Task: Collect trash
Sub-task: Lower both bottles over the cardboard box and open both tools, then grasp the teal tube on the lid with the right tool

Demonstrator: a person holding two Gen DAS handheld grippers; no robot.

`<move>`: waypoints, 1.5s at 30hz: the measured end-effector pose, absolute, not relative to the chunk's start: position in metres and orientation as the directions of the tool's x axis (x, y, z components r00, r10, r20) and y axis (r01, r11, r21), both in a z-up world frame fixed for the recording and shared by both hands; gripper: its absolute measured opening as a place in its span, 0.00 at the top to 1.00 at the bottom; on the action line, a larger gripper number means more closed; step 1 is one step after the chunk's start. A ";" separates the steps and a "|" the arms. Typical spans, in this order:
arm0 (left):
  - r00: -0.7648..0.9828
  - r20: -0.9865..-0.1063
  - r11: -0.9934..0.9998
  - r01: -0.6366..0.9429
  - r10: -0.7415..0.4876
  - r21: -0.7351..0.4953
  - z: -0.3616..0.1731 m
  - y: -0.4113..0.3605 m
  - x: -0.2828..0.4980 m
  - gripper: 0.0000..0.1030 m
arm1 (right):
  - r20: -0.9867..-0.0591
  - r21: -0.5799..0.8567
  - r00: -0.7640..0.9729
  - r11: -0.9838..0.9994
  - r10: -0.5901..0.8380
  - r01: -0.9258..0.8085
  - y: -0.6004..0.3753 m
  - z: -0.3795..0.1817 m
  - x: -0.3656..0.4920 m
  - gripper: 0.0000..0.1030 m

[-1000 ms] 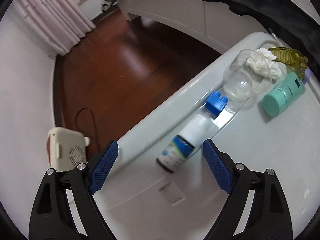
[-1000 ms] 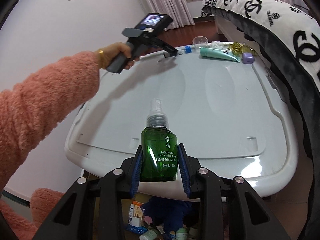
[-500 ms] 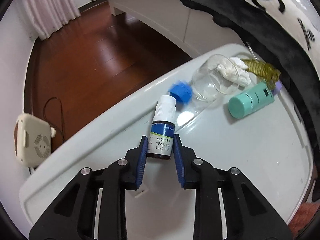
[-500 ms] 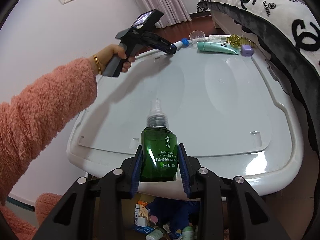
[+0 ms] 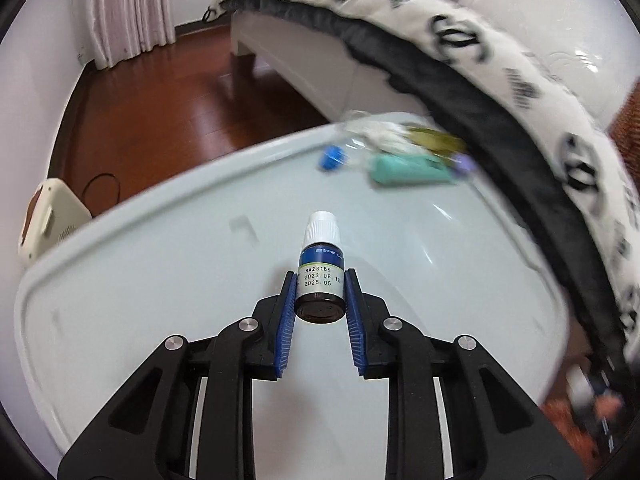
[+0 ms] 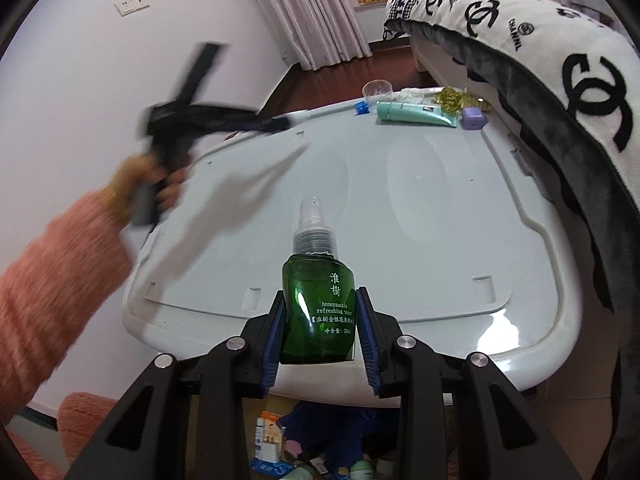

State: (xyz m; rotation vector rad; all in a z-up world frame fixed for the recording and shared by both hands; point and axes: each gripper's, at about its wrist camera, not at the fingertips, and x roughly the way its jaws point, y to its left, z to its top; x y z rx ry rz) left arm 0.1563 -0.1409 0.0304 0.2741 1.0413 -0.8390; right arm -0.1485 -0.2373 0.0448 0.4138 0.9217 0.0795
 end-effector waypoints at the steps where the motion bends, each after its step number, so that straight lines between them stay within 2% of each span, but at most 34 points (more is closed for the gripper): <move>1: 0.250 -0.841 0.672 0.721 -0.480 -0.170 0.038 -0.130 0.137 0.77 | -0.759 0.374 0.607 0.921 0.236 0.109 -0.237 0.045 -0.150 0.67; 6: 0.314 -0.855 0.760 0.636 -0.413 -0.133 0.067 -0.073 0.024 0.77 | -0.765 0.352 0.605 0.930 0.219 0.108 -0.226 0.048 -0.164 0.67; 11: 0.292 -0.916 0.872 0.478 -0.275 -0.110 0.052 -0.025 -0.075 0.77 | -0.777 0.340 0.587 0.936 0.228 0.086 -0.193 0.053 -0.192 0.67; 16: 0.169 -0.961 0.885 0.449 -0.221 -0.124 -0.005 -0.011 -0.144 0.77 | -0.837 0.355 0.482 0.928 0.259 0.117 -0.161 0.025 -0.230 0.67; 21: 0.050 -0.987 0.909 0.398 -0.154 -0.122 -0.081 -0.012 -0.174 0.77 | -0.915 0.294 0.334 0.941 0.226 0.170 -0.144 -0.025 -0.250 0.65; 22: 0.019 -0.990 0.919 0.376 -0.137 -0.120 -0.097 -0.012 -0.176 0.73 | -0.931 0.272 0.295 0.947 0.214 0.172 -0.142 -0.037 -0.250 0.59; 23: -0.005 -0.992 0.922 0.368 -0.123 -0.116 -0.107 -0.013 -0.178 0.66 | -0.944 0.239 0.273 0.955 0.186 0.178 -0.141 -0.043 -0.251 0.40; 24: -0.020 -0.995 0.926 0.364 -0.100 -0.101 -0.114 -0.013 -0.179 0.52 | -0.953 0.201 0.264 0.962 0.148 0.187 -0.141 -0.047 -0.253 0.36; 25: -0.015 -0.996 0.929 0.358 -0.091 -0.090 -0.116 -0.013 -0.179 0.45 | -0.957 0.173 0.264 0.965 0.117 0.197 -0.142 -0.048 -0.254 0.36; 26: 0.000 -0.995 0.928 0.361 -0.099 -0.092 -0.114 -0.013 -0.179 0.44 | -0.954 0.173 0.279 0.964 0.112 0.203 -0.144 -0.045 -0.255 0.36; 28: 0.052 -0.992 0.929 0.360 -0.114 -0.088 -0.102 -0.011 -0.177 0.32 | -0.944 0.188 0.311 0.957 0.113 0.222 -0.149 -0.040 -0.256 0.34; 33: 0.175 -0.972 0.940 0.327 -0.156 -0.092 -0.069 -0.003 -0.170 0.24 | -0.931 0.211 0.348 0.941 0.110 0.264 -0.160 -0.033 -0.260 0.33; 37: 0.272 -0.947 0.951 0.296 -0.170 -0.086 -0.042 -0.001 -0.156 0.23 | -0.907 0.224 0.412 0.933 0.093 0.282 -0.169 -0.017 -0.253 0.32; 39: 0.330 -0.929 0.955 0.287 -0.169 -0.071 -0.026 -0.003 -0.145 0.23 | -0.878 0.236 0.471 0.930 0.080 0.281 -0.177 0.001 -0.246 0.26; 42: 0.421 -0.892 0.957 0.286 -0.162 -0.039 -0.004 -0.011 -0.115 0.14 | -0.834 0.240 0.549 0.932 0.054 0.272 -0.197 0.029 -0.222 0.22; 45: 0.483 -0.858 0.963 0.267 -0.178 -0.049 0.011 -0.024 -0.077 0.14 | -0.800 0.208 0.599 0.940 0.004 0.271 -0.215 0.048 -0.186 0.17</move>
